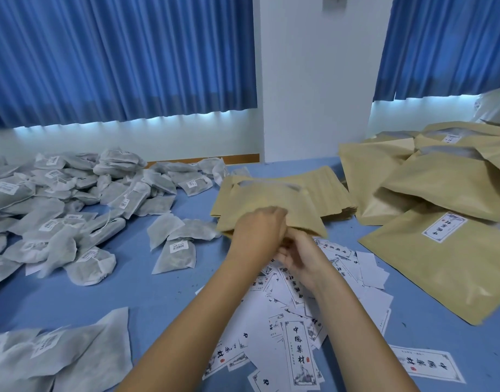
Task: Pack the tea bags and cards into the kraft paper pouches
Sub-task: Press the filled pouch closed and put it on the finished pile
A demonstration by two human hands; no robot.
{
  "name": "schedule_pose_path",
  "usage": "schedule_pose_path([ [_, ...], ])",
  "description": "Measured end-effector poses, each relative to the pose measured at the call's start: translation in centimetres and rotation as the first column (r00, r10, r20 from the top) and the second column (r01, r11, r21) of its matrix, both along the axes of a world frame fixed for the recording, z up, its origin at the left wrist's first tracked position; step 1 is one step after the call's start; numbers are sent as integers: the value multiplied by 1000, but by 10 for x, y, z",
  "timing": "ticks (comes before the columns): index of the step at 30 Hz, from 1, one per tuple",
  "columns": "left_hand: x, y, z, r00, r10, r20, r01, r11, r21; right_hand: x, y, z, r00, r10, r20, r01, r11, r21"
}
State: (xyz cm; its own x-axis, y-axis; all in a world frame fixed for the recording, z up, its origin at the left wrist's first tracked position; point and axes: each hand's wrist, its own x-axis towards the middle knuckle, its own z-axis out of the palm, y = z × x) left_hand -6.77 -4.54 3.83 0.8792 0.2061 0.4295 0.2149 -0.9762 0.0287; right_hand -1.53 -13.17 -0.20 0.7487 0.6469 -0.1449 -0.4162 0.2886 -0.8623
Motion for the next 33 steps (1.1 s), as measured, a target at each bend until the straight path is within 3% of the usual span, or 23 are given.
schedule_pose_path([
  [3,-9,2,-21,999,-45,10,45,991,-124,3,-7,4,994,91,-64,-87,994,71],
  [5,-13,1,-33,994,-103,24,106,986,-127,5,-10,8,988,80,-129,-64,990,123],
  [7,-18,-10,-40,983,-153,105,170,970,-175,7,-11,8,979,-27,-200,47,994,96],
  [9,-24,-28,-44,961,-189,203,261,865,-428,11,-11,5,961,-167,-220,171,985,-1],
  [10,-25,-36,-44,958,-166,234,281,709,-647,13,-11,4,957,-208,-203,199,978,-63],
  [12,-19,-41,-43,987,-25,157,159,186,-970,13,-13,4,957,-207,-205,188,976,-109],
  [13,-15,-39,-42,996,10,84,85,-61,-995,14,-13,5,960,-193,-201,174,979,-110],
  [14,-12,-34,-41,999,29,46,51,-234,-971,14,-13,5,967,-173,-189,154,982,-110],
  [16,-9,-21,-42,989,122,83,129,-432,-893,15,-11,5,987,-101,-126,87,990,-108],
  [18,-9,-6,-47,950,265,167,278,-471,-837,14,-8,1,997,-4,-83,-4,995,-100],
  [21,-13,4,-54,926,324,194,345,-516,-784,12,-4,-3,998,45,-40,-50,988,-146],
  [26,-17,12,-55,875,450,180,449,-613,-650,26,-12,-10,926,-361,-109,342,926,-163],
  [28,-19,15,-57,872,457,175,446,-597,-667,28,-15,-12,920,-378,-99,359,918,-168],
  [31,-20,22,-63,857,498,132,406,-494,-769,23,-12,-11,971,-227,-79,210,961,-180],
  [33,-20,28,-64,843,525,120,414,-489,-768,21,-9,-12,985,-161,-64,148,972,-181],
])
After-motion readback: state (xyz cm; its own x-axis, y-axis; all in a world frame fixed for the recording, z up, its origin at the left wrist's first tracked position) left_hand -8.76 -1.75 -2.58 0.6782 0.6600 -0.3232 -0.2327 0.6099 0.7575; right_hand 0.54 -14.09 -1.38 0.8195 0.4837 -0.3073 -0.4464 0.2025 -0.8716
